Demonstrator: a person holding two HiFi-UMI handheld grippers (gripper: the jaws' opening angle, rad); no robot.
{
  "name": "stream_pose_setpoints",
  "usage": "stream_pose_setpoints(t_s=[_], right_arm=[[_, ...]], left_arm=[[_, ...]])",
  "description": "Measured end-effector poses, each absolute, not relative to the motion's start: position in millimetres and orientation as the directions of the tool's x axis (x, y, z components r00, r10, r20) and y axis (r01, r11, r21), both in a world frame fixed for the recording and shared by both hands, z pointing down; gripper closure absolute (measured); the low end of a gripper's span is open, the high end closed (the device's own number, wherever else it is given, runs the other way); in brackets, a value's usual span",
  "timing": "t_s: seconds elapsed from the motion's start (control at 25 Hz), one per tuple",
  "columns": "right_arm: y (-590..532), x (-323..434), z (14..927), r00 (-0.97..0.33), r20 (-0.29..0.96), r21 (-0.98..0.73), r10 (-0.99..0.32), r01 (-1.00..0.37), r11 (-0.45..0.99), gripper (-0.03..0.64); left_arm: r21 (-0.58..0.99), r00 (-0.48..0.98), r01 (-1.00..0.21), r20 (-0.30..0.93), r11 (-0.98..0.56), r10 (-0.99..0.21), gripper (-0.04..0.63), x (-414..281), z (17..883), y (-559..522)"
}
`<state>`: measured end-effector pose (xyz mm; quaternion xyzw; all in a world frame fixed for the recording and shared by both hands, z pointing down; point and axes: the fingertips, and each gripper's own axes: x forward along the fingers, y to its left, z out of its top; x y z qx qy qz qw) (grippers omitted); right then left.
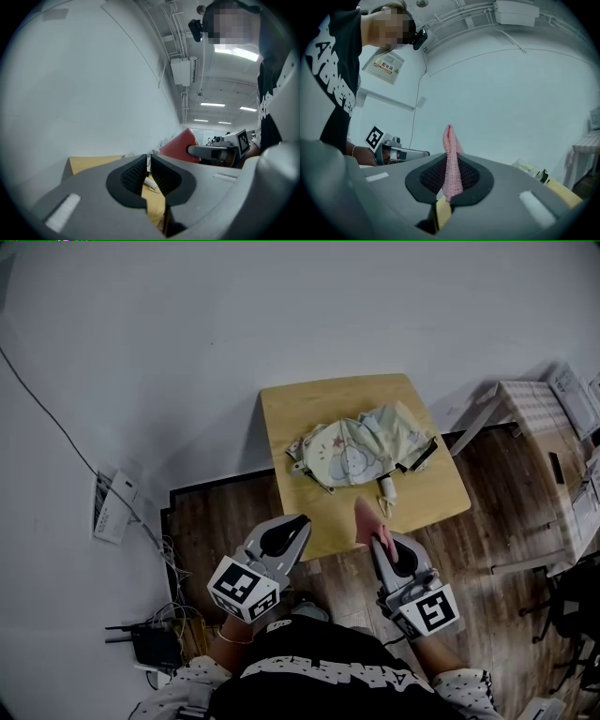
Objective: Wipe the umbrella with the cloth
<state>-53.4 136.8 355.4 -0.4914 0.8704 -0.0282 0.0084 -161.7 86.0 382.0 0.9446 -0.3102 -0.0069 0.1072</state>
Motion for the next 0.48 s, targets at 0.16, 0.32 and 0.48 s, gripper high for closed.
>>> stream_pose_setpoints(t_s=[0.16, 0.32, 0.48], right_arm=[[123, -56, 360, -0.513, 0.046, -0.058, -0.857, -0.858, 0.511, 0.586], [112, -52, 360, -0.509, 0.047, -0.067, -0.860, -0.860, 0.505, 0.586], [92, -40, 364, -0.522, 0.059, -0.070, -0.851, -0.852, 0.518, 0.586]], left_arm=[[0.209, 0.809, -0.584, 0.069, -0.785, -0.584, 0.592, -164, 386, 69], [0.216, 0.802, -0.594, 0.082, -0.775, -0.592, 0.592, -163, 390, 56], [0.208, 0.788, -0.613, 0.093, -0.762, -0.609, 0.592, -159, 391, 39]])
